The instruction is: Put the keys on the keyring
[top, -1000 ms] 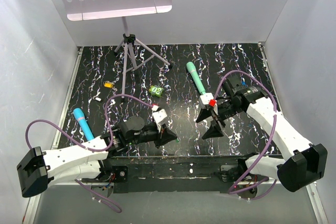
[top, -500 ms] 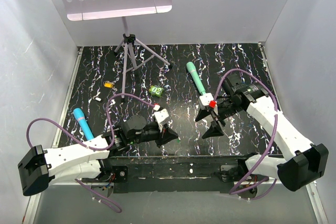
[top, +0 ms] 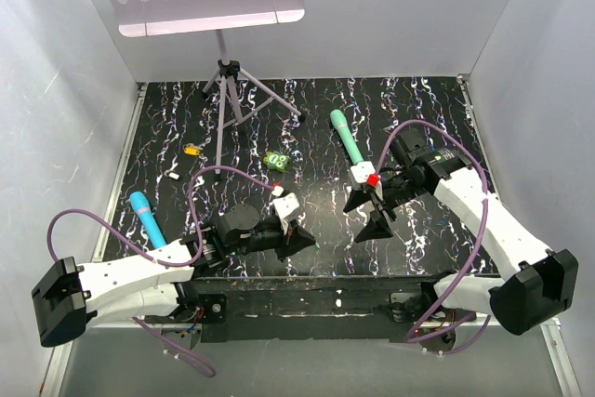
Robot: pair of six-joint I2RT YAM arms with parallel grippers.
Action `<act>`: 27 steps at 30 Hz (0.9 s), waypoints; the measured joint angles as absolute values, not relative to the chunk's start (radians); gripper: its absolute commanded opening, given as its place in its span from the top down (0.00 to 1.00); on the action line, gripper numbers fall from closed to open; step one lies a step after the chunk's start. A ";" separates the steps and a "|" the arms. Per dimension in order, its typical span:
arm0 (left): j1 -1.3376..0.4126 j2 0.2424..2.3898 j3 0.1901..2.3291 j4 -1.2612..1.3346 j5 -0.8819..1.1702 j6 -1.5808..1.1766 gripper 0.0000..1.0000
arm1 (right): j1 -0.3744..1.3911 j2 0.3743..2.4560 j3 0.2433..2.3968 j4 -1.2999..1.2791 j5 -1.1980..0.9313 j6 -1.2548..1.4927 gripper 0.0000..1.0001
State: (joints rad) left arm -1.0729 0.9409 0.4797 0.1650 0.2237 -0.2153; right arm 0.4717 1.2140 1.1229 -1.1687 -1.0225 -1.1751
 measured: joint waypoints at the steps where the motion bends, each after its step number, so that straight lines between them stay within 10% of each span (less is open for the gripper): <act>1: -1.075 0.941 0.480 0.165 0.224 -0.214 1.00 | 0.472 1.216 1.123 -1.161 -1.026 -1.169 0.19; 27: -1.093 0.941 0.464 0.299 0.229 -0.185 1.00 | 0.620 1.307 1.147 -1.007 -1.108 -1.050 0.48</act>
State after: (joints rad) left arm -1.0935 0.9409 0.4637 0.2985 0.2287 -0.1848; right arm 0.6197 1.3067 1.1469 -1.0069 -1.1076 -1.0504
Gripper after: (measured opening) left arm 0.009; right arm 0.550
